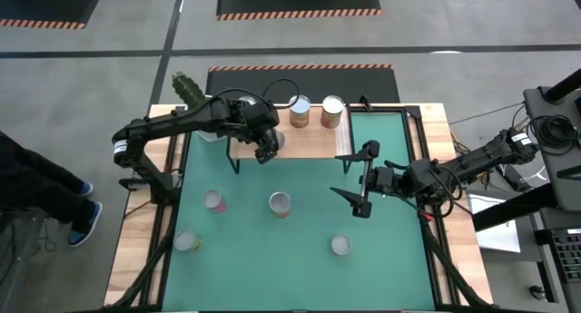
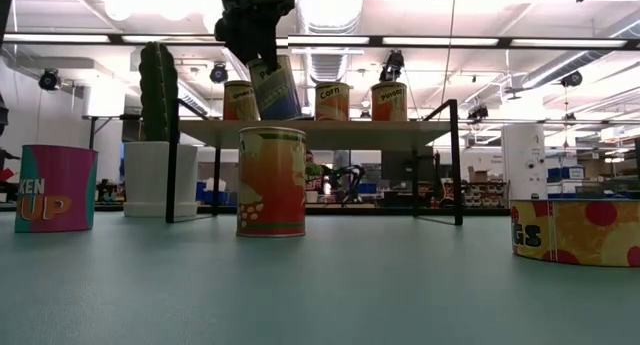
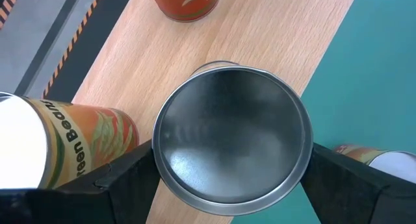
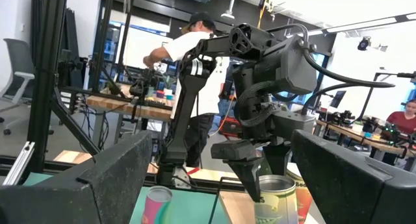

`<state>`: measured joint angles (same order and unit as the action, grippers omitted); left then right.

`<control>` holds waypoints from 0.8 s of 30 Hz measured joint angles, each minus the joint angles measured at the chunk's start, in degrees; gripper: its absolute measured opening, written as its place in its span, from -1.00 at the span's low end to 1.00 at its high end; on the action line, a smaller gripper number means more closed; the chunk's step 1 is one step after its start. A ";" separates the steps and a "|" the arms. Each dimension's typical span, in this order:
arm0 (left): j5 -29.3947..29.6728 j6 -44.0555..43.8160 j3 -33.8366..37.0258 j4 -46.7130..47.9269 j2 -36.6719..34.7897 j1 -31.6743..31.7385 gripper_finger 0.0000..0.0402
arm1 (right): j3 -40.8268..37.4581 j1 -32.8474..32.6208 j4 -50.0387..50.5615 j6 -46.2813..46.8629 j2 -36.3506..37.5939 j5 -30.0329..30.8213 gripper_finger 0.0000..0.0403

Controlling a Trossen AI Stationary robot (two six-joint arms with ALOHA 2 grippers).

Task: Pick and place cans onto a shelf
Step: Put the canned peas on the shelf

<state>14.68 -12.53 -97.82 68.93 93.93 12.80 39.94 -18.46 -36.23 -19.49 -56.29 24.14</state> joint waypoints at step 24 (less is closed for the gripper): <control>2.67 0.71 0.13 -0.17 0.00 0.02 0.68 | 0.00 0.00 0.08 -0.22 0.00 0.00 0.77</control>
<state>17.34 -11.82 -97.69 68.75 93.93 12.82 39.94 -18.46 -36.15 -19.70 -56.29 24.14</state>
